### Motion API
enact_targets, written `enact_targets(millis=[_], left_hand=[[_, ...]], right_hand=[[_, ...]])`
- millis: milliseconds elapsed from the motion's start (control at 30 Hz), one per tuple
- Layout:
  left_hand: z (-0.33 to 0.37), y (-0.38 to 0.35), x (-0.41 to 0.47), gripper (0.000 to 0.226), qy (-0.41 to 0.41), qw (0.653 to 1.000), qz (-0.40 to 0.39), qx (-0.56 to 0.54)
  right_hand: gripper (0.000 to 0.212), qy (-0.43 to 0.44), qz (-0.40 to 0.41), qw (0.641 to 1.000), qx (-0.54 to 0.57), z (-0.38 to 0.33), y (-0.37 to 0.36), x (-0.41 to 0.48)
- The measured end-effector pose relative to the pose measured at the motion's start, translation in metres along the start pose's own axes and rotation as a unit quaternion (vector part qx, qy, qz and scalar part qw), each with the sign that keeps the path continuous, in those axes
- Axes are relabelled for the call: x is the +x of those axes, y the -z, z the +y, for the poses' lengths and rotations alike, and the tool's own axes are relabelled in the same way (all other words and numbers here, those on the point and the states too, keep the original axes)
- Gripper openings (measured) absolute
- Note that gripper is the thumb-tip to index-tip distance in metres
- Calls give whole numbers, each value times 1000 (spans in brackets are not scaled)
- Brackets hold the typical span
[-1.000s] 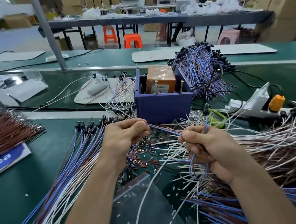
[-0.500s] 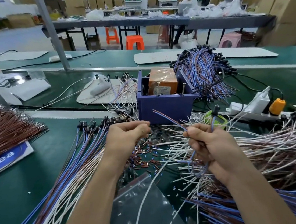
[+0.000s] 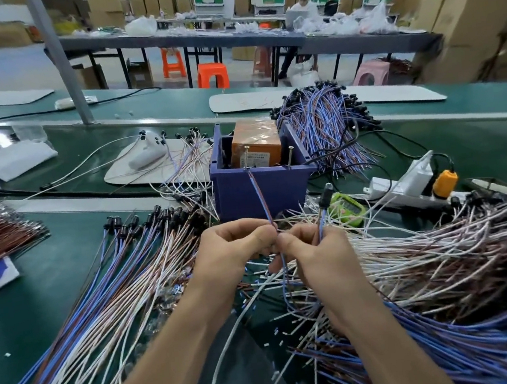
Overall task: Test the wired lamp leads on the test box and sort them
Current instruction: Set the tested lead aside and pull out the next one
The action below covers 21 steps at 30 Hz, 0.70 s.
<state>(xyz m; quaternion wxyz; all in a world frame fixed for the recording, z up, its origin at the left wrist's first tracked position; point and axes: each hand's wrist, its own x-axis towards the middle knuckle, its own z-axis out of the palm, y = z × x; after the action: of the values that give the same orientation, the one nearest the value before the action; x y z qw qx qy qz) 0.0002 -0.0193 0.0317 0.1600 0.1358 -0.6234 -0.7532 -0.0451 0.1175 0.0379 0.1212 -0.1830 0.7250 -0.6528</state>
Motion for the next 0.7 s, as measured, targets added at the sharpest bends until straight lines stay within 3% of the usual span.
enact_targets(millis=[200, 367, 500, 700], left_hand=[[-2, -9, 0, 14, 28, 994, 92, -41], [-2, -1, 6, 16, 33, 989, 139, -41], [-4, -2, 14, 23, -4, 989, 149, -3], [-12, -7, 22, 26, -64, 981, 179, 37]], right_hand=[[20, 16, 91, 995, -23, 6, 1, 1], [21, -33, 165, 982, 81, 6, 7, 6], [22, -60, 179, 976, 110, 9, 10, 8], [26, -60, 189, 979, 56, 15, 7, 11]])
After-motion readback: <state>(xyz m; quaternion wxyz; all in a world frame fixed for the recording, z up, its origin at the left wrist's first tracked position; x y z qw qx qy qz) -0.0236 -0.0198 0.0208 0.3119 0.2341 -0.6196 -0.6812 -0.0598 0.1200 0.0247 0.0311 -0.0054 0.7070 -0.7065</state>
